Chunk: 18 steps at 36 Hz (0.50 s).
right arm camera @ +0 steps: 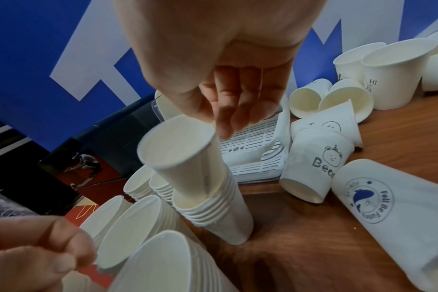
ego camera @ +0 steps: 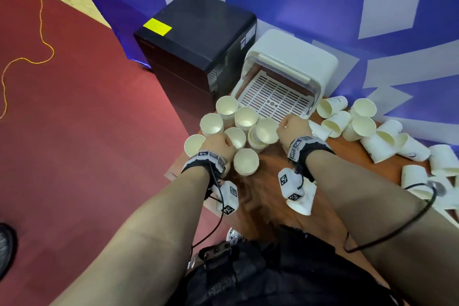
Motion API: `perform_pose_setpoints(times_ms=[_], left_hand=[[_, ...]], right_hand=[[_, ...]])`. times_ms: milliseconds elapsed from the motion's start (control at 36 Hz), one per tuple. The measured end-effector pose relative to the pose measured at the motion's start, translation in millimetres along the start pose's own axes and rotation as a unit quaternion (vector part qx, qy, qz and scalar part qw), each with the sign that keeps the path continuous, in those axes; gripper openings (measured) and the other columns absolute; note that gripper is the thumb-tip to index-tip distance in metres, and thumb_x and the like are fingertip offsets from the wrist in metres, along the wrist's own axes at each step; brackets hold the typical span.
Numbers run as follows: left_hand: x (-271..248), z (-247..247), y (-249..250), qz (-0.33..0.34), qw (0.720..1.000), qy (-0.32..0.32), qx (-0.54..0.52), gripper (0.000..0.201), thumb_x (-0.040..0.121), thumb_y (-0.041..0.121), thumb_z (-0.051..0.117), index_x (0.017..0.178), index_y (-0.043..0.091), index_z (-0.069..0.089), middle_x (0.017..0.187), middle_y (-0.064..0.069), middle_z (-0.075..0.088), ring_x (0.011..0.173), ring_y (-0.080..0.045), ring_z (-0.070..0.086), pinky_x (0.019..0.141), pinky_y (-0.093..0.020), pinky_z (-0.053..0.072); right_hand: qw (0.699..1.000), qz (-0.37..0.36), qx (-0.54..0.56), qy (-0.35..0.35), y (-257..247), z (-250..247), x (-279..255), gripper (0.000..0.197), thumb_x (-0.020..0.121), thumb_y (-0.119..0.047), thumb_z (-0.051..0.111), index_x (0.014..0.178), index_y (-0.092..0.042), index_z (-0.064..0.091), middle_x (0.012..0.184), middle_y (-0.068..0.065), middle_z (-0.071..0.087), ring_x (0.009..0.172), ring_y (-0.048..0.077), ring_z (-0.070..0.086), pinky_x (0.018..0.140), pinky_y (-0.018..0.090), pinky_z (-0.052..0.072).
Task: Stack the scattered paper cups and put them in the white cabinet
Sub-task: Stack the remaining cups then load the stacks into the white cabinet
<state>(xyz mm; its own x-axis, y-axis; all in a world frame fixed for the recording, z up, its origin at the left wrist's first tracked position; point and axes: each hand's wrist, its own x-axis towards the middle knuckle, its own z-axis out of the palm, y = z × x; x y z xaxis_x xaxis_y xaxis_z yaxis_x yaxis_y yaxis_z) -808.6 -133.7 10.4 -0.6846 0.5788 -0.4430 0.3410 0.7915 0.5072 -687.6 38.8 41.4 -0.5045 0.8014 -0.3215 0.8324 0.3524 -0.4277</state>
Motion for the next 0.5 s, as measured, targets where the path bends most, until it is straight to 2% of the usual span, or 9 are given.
perform_pose_setpoints(times_ms=[139,306,500], left_hand=[[-3.5,5.0,1.5,0.003,1.000,-0.005,0.017,0.014,0.078,0.032,0.060,0.083,0.020,0.062,0.080,-0.004,0.067,0.075,-0.026,0.064,0.071,-0.038,0.057],[-13.3,0.5,-4.5,0.009,1.000,-0.003,0.011,0.016,0.077,0.035,0.062,0.071,0.022,0.053,0.072,-0.001,0.063,0.070,-0.023,0.059,0.063,-0.030,0.047],[-17.2,0.0,-0.9,0.017,0.999,0.014,0.042,0.014,0.078,0.029,0.058,0.076,0.016,0.058,0.071,-0.004,0.063,0.069,-0.026,0.060,0.059,-0.030,0.046]], right_hand=[[1.000,-0.023,0.001,-0.002,4.6,-0.3,-8.0,0.020,0.090,-0.011,0.049,0.096,-0.001,0.065,0.090,0.018,0.068,0.088,0.035,0.063,0.072,0.035,0.051],[1.000,-0.026,-0.003,-0.006,4.2,-0.2,-13.8,0.018,0.090,-0.014,0.050,0.096,-0.005,0.065,0.091,0.017,0.068,0.077,0.031,0.060,0.069,0.036,0.054],[0.998,-0.052,-0.015,-0.012,9.9,-4.2,-21.5,0.021,0.091,-0.017,0.047,0.092,-0.008,0.066,0.086,0.014,0.069,0.076,0.030,0.064,0.069,0.036,0.057]])
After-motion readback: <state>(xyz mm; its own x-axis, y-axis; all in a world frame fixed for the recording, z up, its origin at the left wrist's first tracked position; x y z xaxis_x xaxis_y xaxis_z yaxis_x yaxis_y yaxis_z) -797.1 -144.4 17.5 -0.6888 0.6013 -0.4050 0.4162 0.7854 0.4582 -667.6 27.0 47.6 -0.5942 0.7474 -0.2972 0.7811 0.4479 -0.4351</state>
